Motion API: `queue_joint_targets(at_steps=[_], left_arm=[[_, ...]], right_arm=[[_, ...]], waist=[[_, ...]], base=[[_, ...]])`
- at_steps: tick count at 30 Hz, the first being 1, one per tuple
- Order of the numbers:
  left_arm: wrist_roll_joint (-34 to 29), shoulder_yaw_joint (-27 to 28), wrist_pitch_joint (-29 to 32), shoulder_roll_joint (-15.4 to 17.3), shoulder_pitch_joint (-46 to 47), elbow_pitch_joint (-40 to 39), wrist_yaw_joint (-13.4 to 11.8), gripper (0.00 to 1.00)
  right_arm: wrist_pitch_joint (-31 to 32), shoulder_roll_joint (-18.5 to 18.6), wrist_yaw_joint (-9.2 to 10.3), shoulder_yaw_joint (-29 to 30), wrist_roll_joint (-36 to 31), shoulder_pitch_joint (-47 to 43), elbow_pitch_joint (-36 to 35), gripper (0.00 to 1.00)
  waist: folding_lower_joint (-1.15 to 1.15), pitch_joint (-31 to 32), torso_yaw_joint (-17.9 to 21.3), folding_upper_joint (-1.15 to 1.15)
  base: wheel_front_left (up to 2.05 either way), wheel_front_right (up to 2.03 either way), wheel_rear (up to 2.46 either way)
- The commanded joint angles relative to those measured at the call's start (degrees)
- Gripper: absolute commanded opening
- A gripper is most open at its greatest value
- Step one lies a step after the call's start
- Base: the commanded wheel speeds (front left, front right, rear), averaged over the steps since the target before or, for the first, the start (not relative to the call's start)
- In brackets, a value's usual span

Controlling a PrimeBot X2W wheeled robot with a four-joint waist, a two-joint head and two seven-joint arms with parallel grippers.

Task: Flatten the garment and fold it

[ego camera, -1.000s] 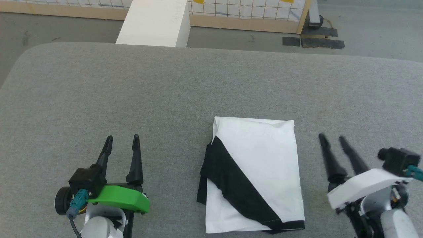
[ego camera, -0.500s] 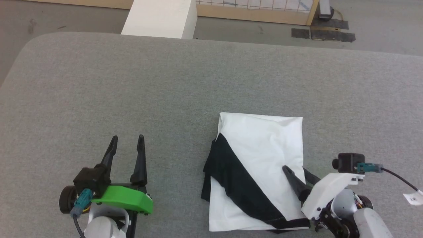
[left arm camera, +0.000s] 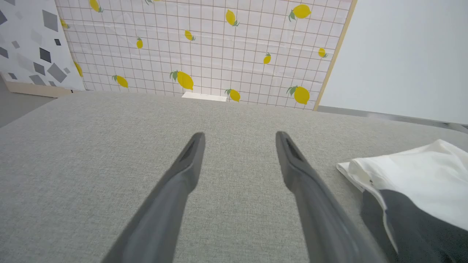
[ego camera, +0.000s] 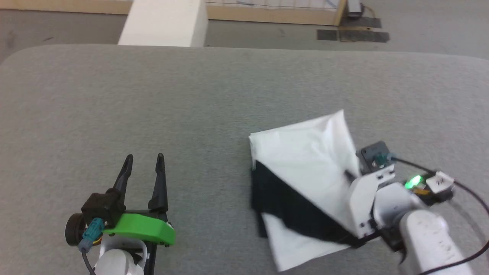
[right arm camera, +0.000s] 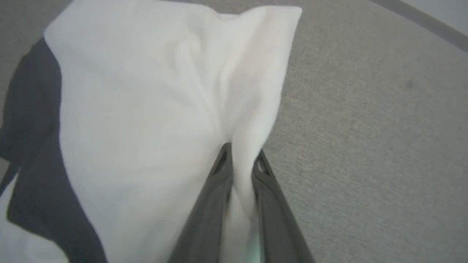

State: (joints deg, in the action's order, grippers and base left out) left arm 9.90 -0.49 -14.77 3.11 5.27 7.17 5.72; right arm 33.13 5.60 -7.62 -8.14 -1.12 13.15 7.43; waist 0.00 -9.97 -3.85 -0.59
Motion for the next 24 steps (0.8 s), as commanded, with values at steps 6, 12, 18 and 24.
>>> queue_joint_targets(at_steps=[6,12,18,24], left_arm=[[-0.44,-0.06,-0.23,-0.23,1.16,-1.85,-0.08,1.0],[-1.61,-0.3,-0.23,0.03,4.49,-2.76,0.2,1.0],[-2.78,-0.5,-0.23,1.53,7.66,-3.59,0.57,1.0],[-3.53,-0.65,-0.23,2.86,10.03,-4.38,0.73,1.0]], right_arm=[[2.89,13.09,0.13,-3.67,-2.89,6.1,-2.05,0.0],[0.81,20.52,0.13,-2.78,-2.72,11.29,1.28,0.0],[-4.21,22.66,0.13,2.39,-5.14,16.03,7.44,0.0],[-10.05,21.34,0.13,9.62,-8.07,20.16,13.46,0.0]], waist=[[0.0,-3.14,8.79,0.59],[0.0,-7.58,14.03,0.59],[0.0,-12.44,17.04,0.59],[0.0,-16.34,17.17,0.59]], base=[[0.0,0.0,0.0],[0.0,0.0,0.0],[0.0,0.0,0.0],[0.0,0.0,0.0]])
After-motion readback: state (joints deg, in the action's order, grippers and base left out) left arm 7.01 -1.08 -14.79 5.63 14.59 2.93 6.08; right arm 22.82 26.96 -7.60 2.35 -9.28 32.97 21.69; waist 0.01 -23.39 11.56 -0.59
